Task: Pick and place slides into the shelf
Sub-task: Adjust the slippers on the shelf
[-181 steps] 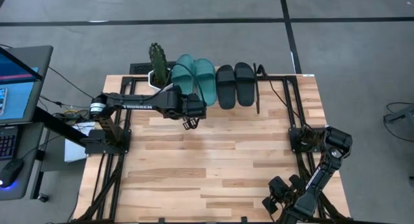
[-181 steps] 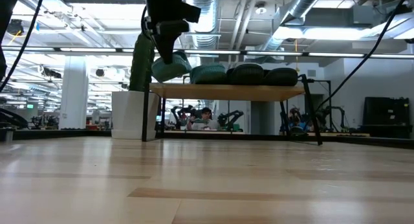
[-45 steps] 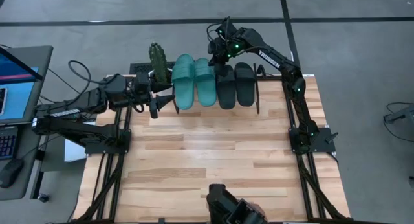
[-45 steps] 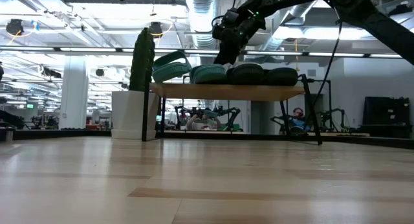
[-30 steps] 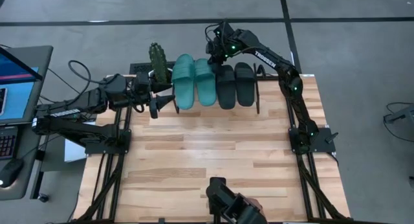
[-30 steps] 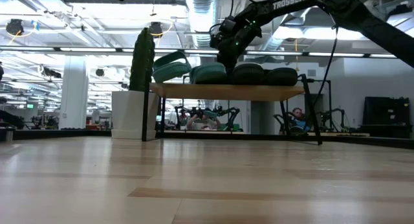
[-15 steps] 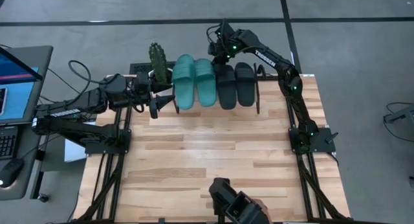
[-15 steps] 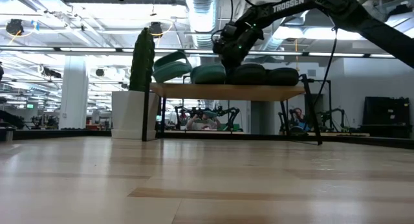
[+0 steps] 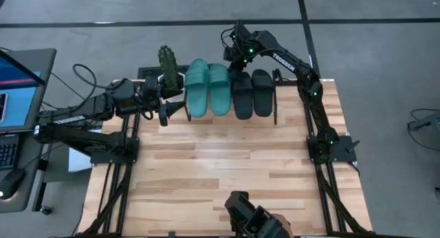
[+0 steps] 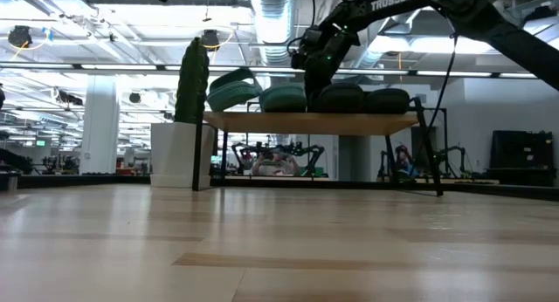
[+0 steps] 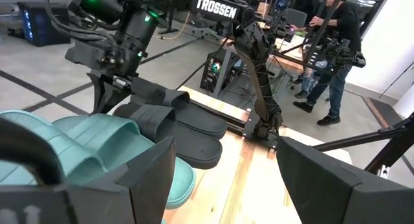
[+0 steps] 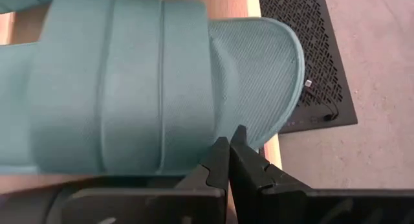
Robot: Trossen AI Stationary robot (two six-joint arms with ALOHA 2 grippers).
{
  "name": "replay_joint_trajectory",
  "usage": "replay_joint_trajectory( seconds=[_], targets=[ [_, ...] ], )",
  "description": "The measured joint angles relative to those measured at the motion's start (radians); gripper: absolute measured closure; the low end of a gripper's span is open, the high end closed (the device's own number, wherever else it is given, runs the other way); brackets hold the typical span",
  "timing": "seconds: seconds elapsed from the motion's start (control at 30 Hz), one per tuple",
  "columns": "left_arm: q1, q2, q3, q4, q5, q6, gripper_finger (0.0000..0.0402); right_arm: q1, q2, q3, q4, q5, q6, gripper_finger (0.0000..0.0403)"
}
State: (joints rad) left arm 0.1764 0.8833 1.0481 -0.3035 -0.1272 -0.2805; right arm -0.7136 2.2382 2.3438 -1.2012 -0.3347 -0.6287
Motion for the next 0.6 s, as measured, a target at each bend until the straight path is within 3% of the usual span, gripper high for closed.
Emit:
replay_joint_trajectory(
  seconds=[0.33,0.6],
  targets=[
    [0.0,0.0,0.0,-0.031,-0.012,0.006,0.0146,0.007,-0.043,0.006,-0.064,0.006,-0.017,0.0403],
    [0.0,0.0,0.0,-0.031,-0.013,0.008,0.0146,0.009,-0.045,0.004,0.037,0.051,-0.026,0.0403]
  ],
)
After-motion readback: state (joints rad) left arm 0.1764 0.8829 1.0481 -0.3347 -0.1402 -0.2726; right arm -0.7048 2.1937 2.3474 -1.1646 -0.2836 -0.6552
